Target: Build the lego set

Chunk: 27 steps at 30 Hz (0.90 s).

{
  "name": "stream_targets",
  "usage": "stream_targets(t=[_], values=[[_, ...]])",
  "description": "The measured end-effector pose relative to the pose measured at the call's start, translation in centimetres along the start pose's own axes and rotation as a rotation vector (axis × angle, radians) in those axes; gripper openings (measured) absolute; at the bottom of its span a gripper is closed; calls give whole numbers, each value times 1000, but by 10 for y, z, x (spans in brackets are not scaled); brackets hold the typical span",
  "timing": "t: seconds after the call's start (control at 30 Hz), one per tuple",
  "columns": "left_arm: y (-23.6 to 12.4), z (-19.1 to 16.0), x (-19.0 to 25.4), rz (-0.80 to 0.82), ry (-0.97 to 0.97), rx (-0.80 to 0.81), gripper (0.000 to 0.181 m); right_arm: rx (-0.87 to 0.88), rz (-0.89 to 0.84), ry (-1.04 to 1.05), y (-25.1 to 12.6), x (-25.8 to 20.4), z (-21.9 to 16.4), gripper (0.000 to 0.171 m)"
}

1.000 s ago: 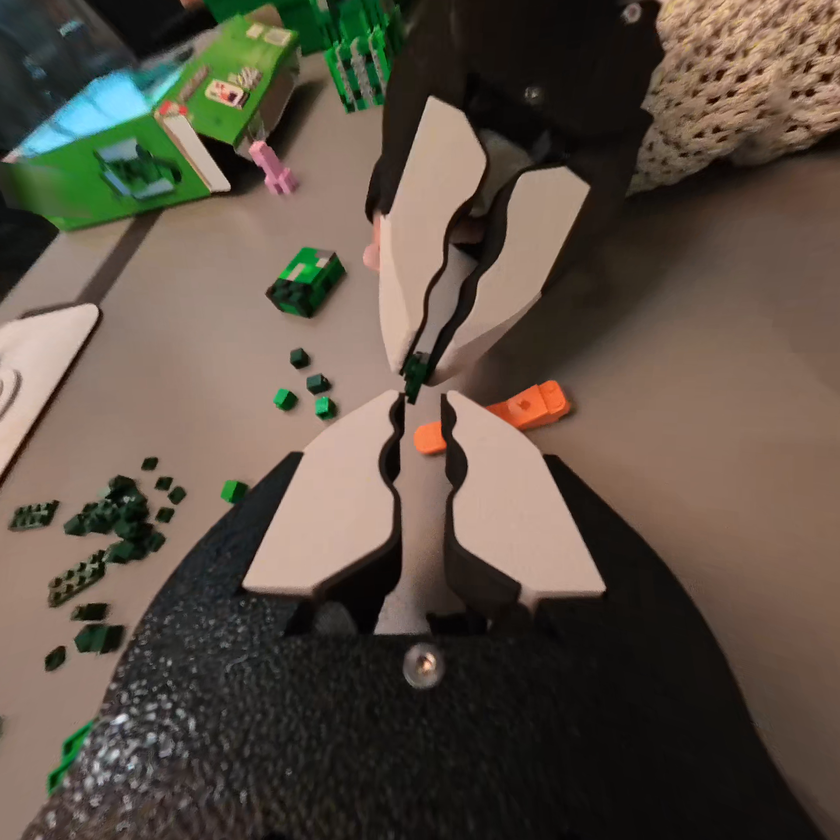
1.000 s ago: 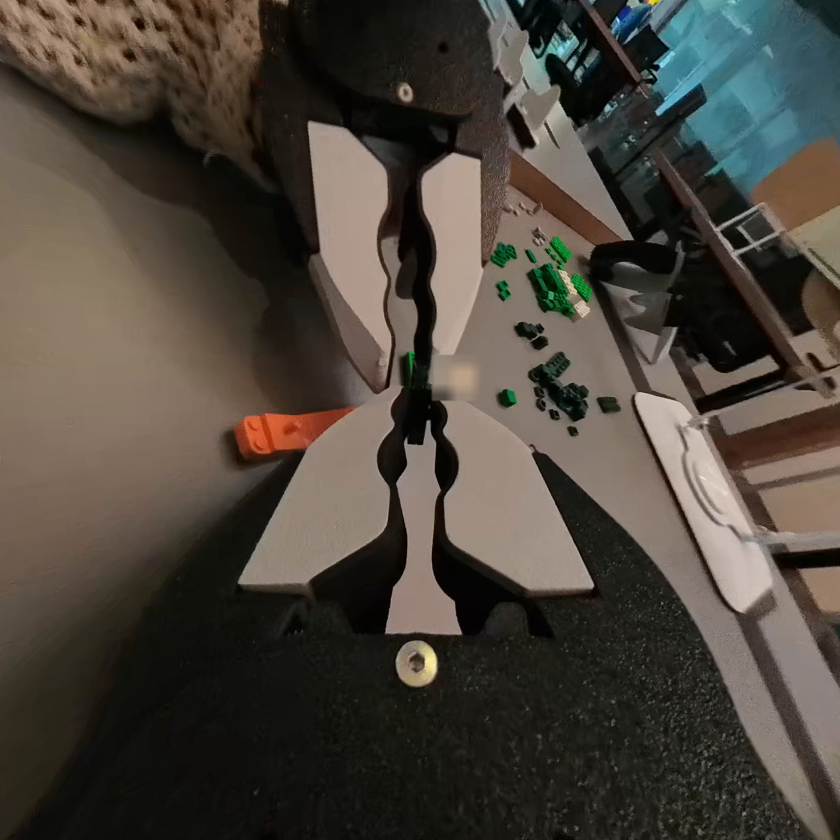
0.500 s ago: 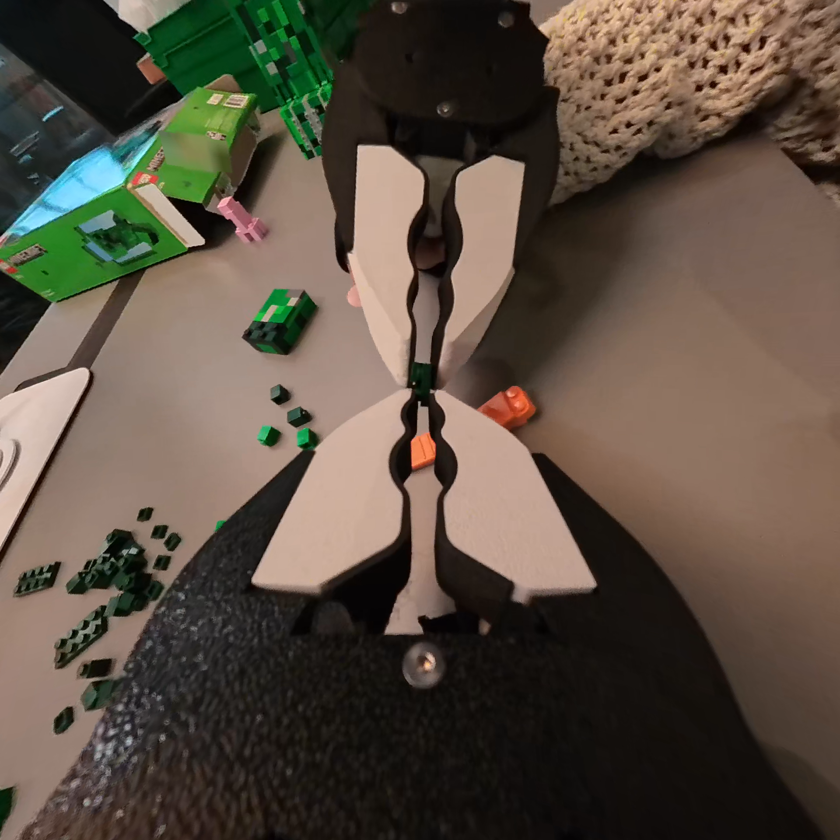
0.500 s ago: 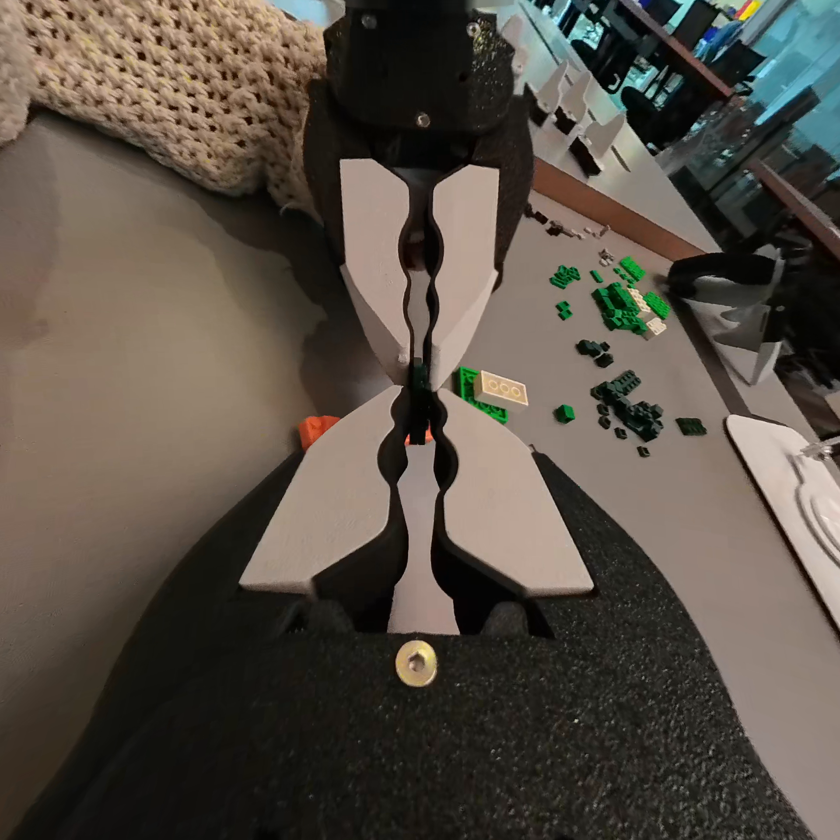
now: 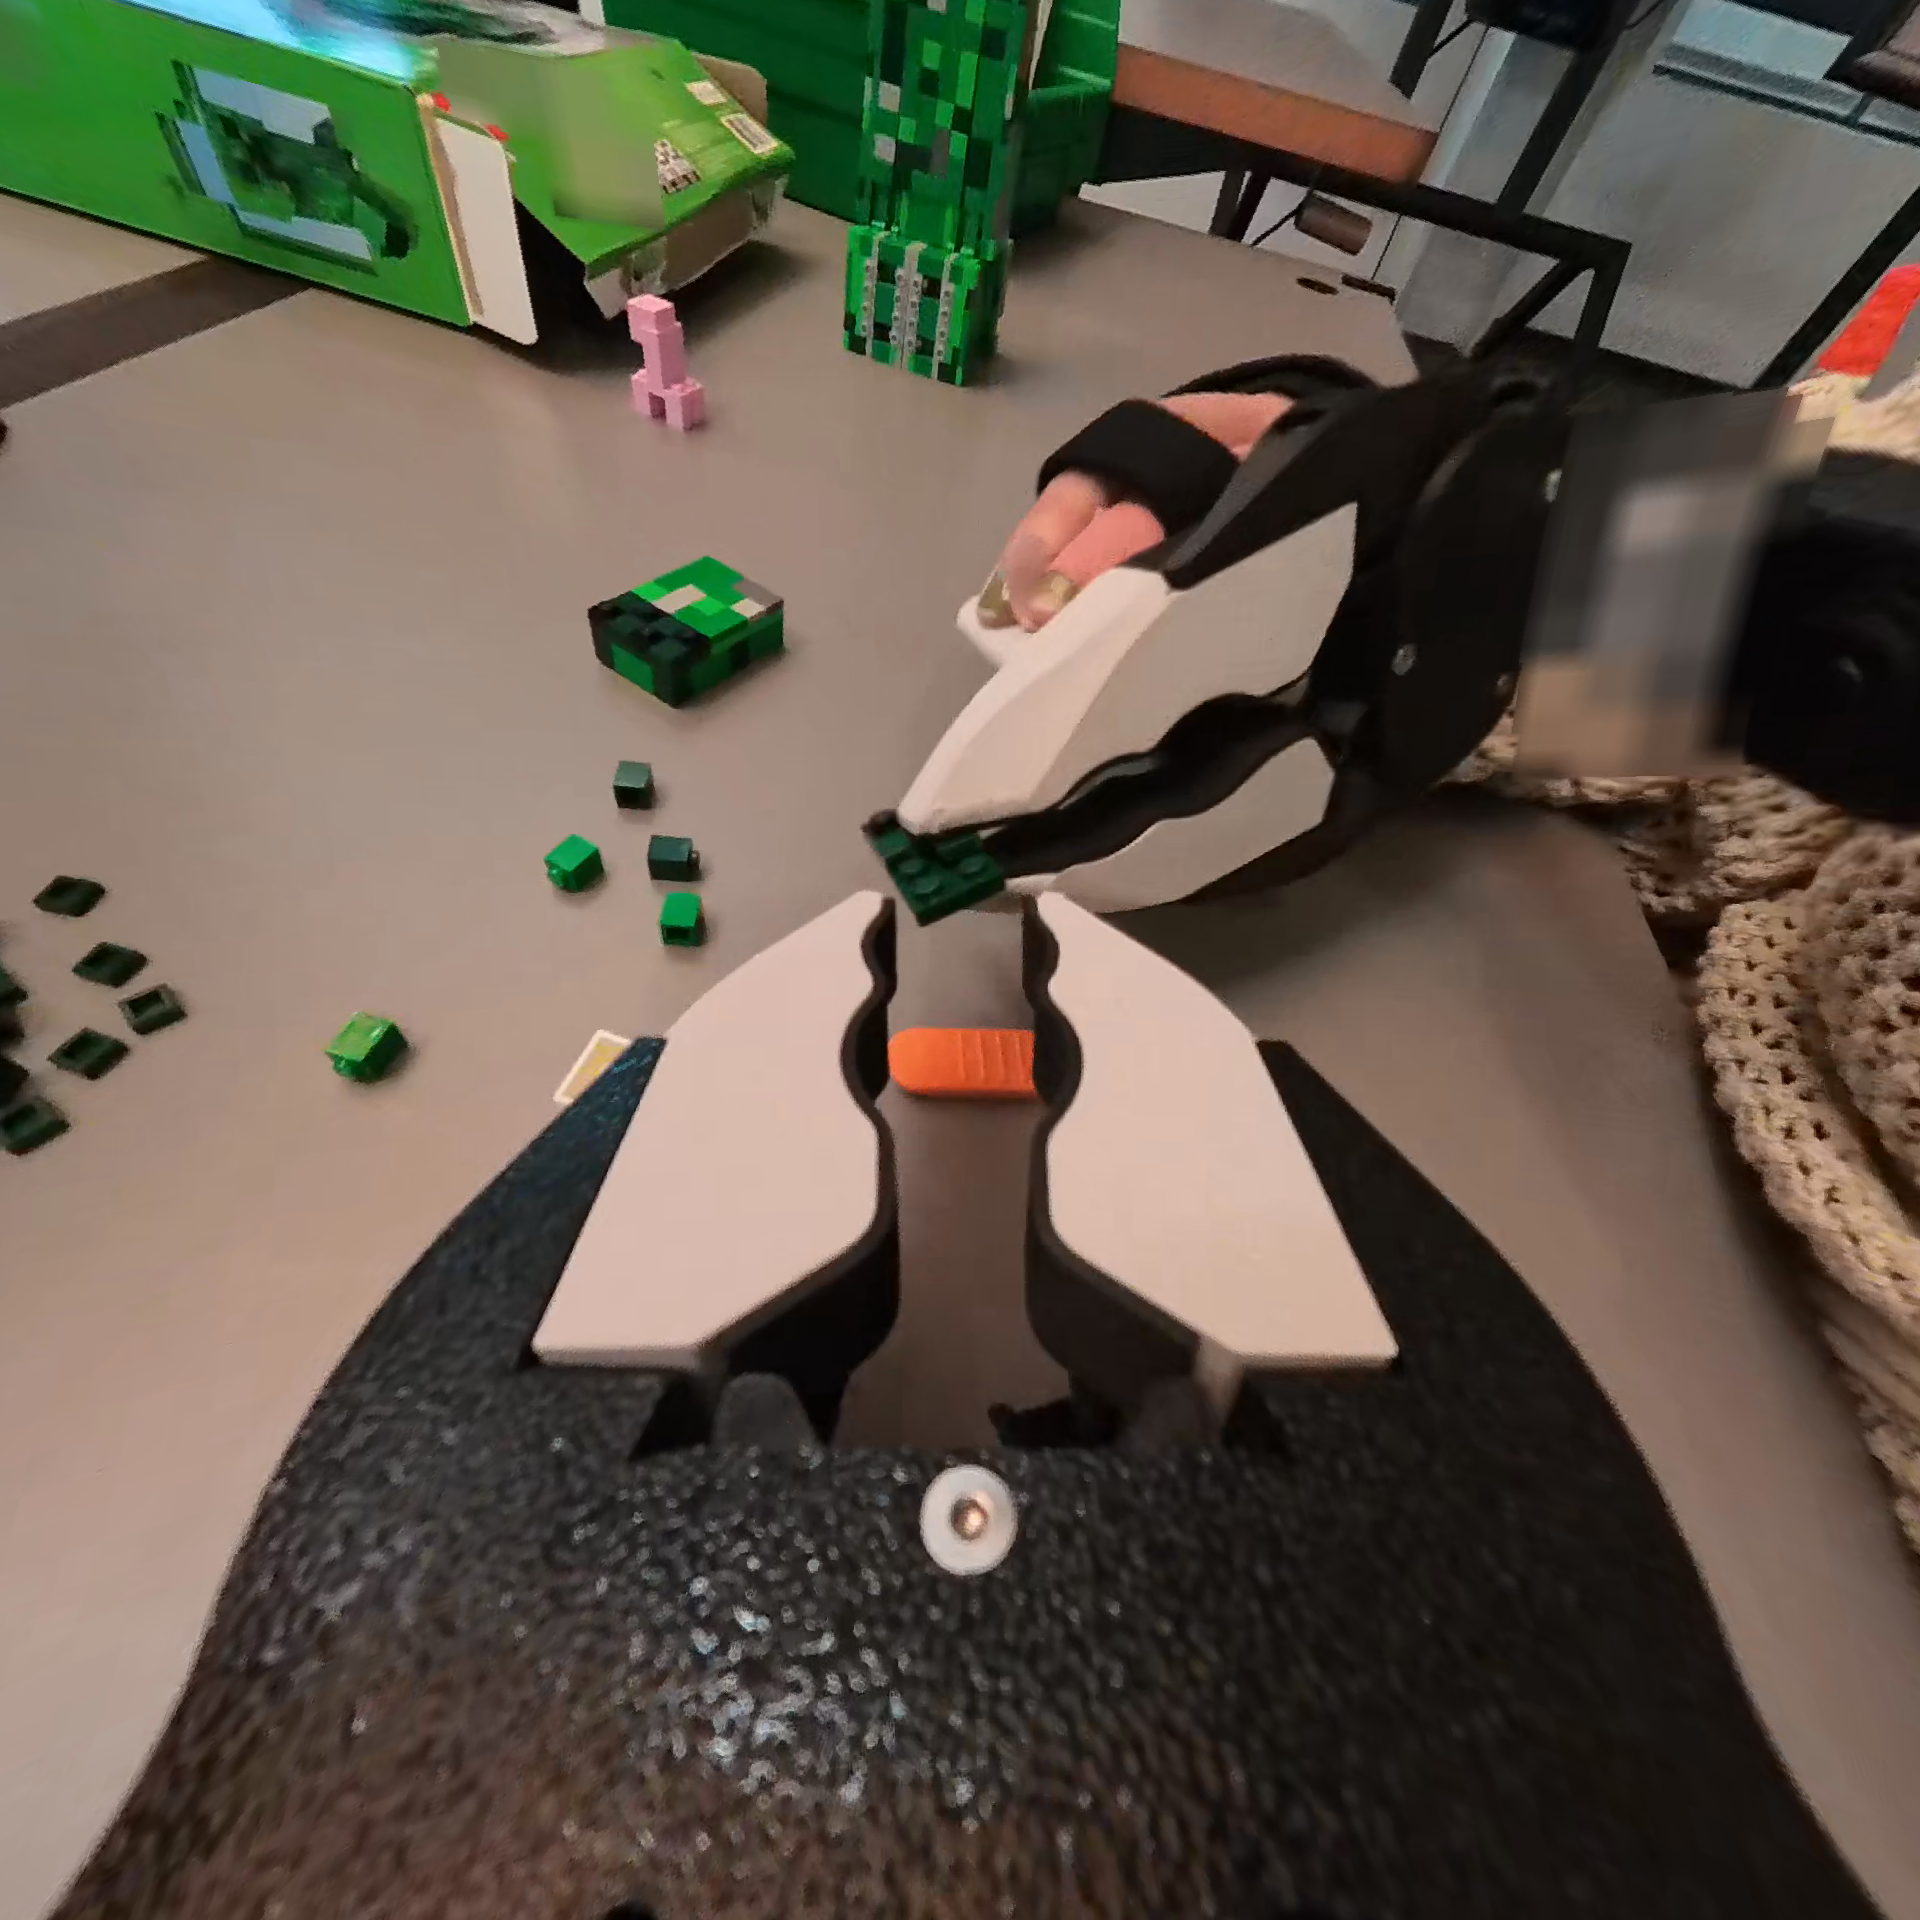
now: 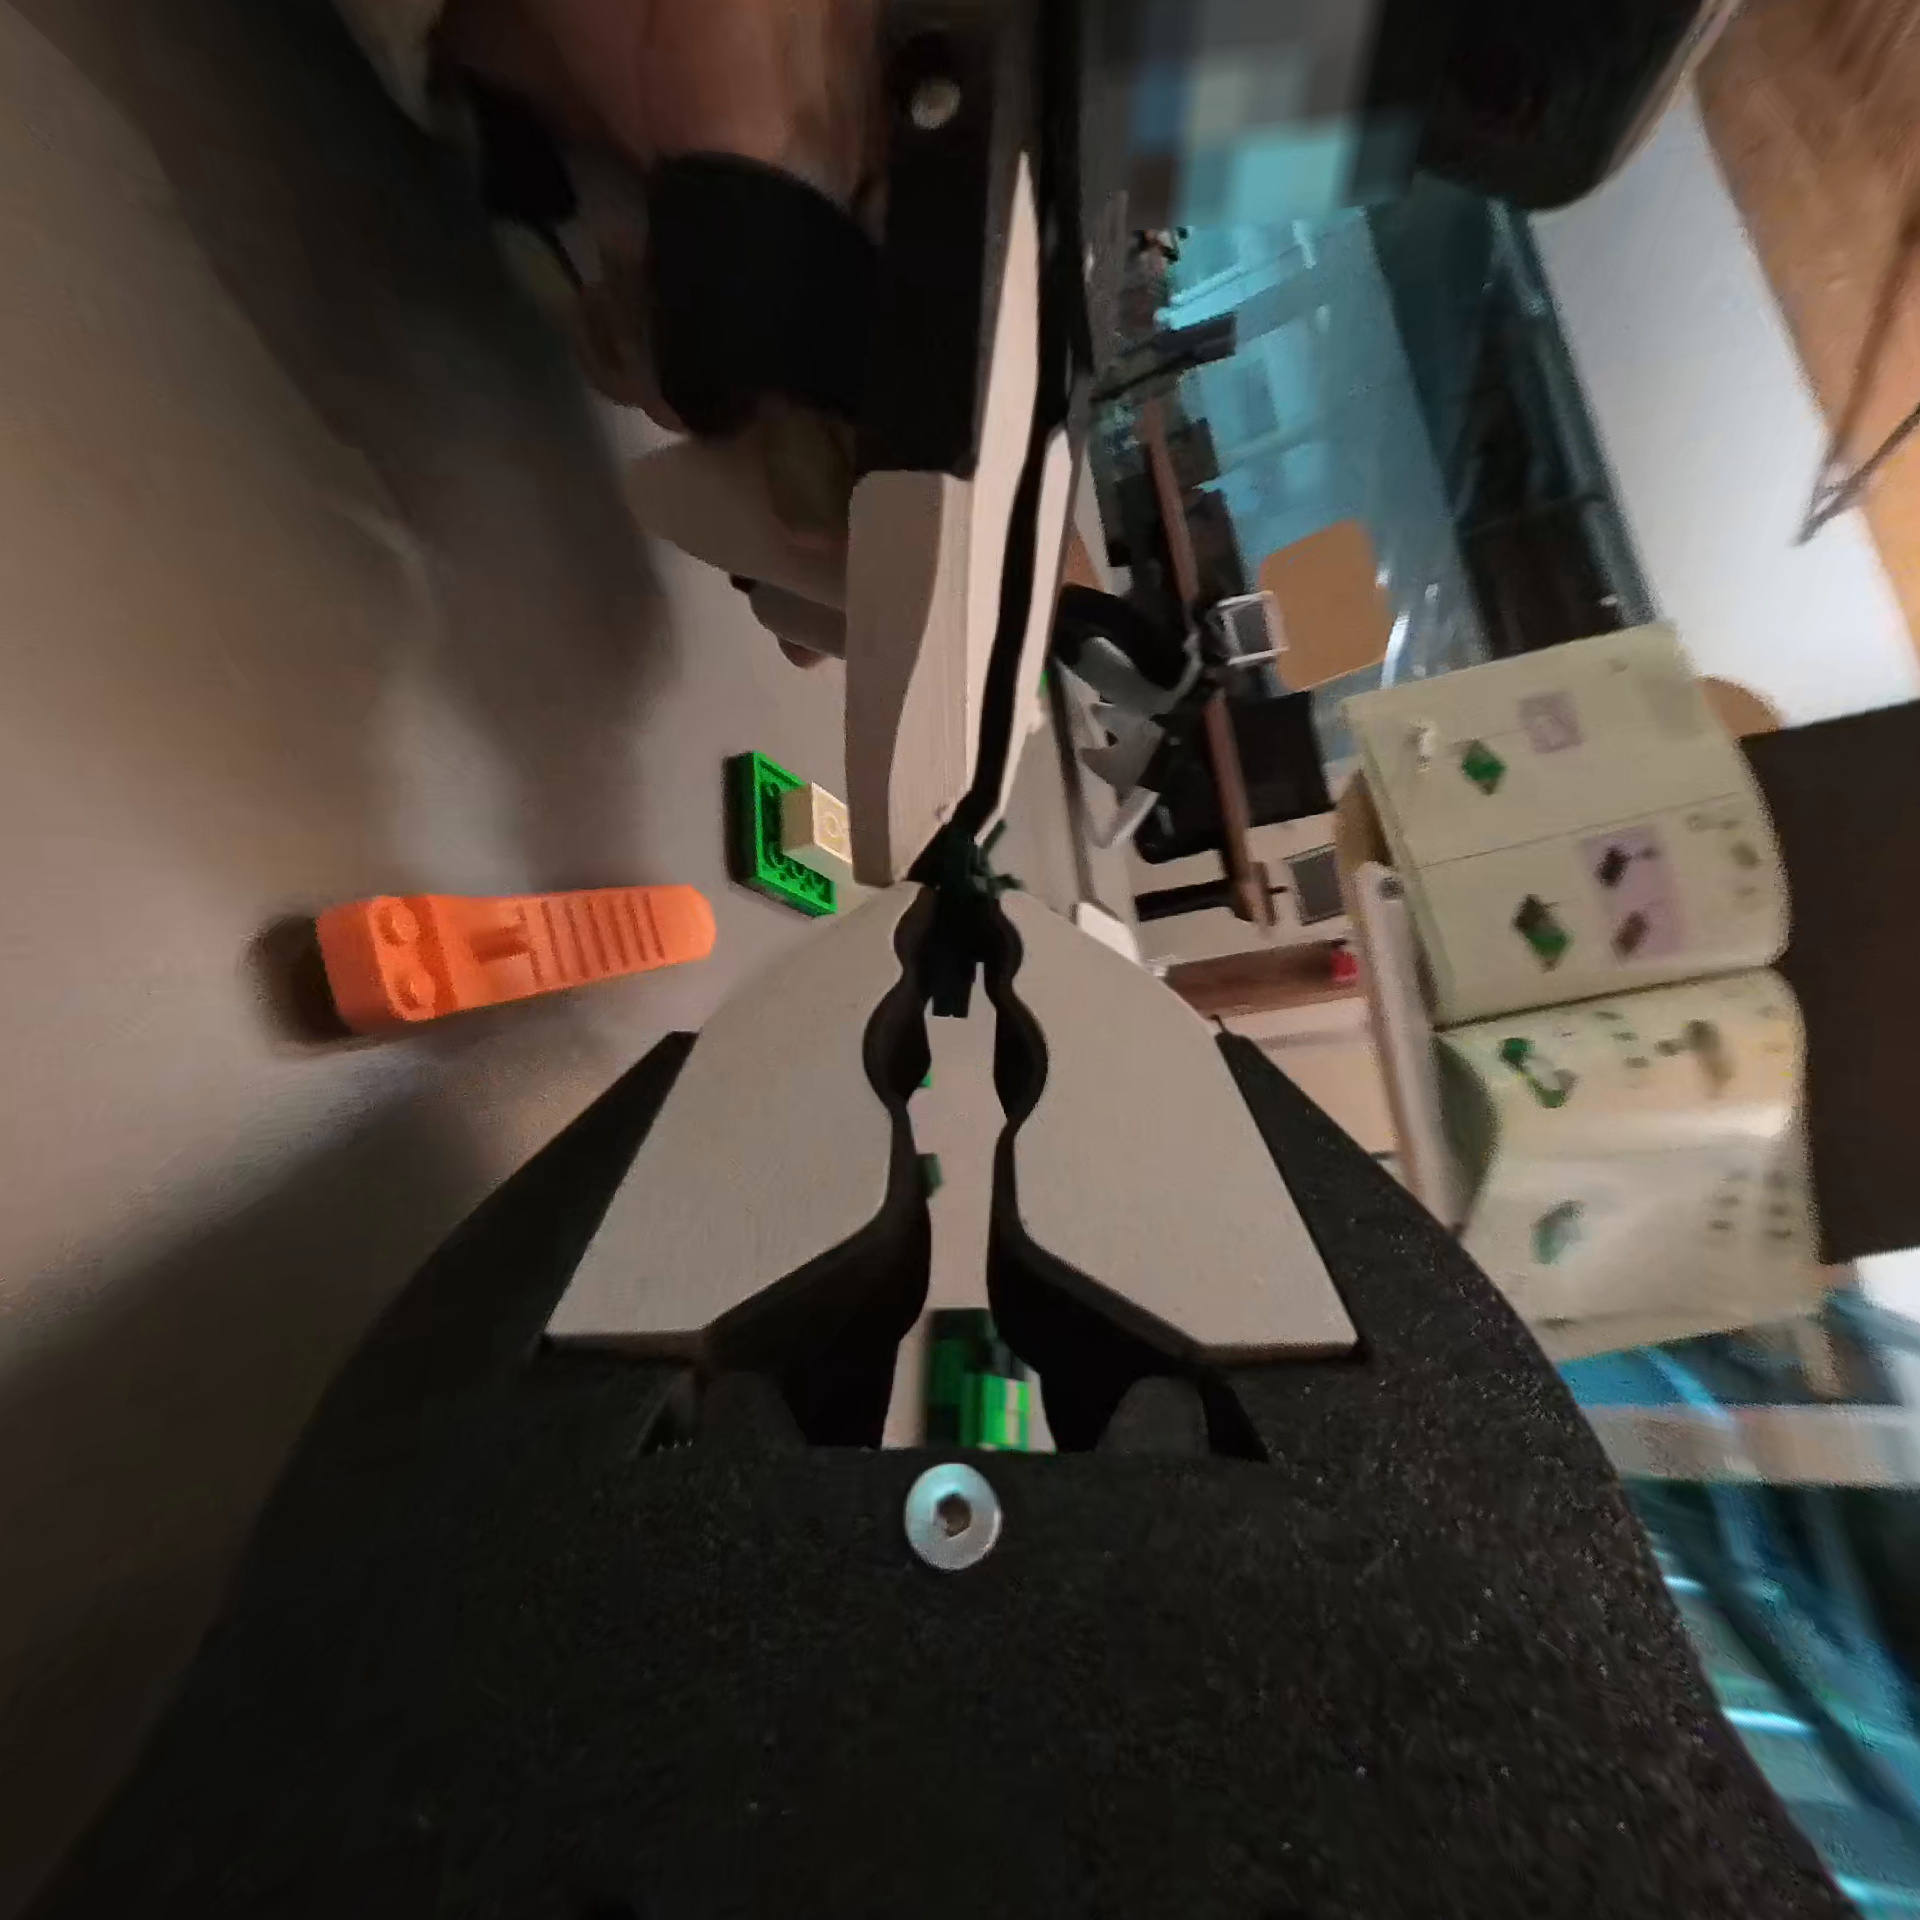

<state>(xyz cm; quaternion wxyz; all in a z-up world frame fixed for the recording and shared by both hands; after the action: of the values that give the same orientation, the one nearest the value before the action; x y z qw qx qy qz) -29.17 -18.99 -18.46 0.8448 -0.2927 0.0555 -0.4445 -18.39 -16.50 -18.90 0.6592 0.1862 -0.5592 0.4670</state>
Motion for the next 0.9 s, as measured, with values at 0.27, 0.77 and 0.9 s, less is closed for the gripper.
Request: stream_targets(t=[0.27,0.77,0.9], values=[[-1,1,0,36,10,10,26,-82,-184,-264,1,-3,4,7],[-4,2,-2,68,2,17,18,-108,-238,-349,6,-6,7,7],[-3,1,-1,87,21,-19,17,-123,-242,-384,8,-9,7,7]])
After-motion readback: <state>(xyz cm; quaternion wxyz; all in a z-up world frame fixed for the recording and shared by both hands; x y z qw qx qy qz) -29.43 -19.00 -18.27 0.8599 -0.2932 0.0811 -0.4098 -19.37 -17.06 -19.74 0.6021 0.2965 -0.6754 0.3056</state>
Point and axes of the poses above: each gripper's, where its closed fingertips meet, y out along the fingers, z out of its top, x = y × z across the jaws, the point moved 7 cm from there along -y, back along the fingers, and after that the axes turned 13 degrees about -x, right-handed, at the moved point
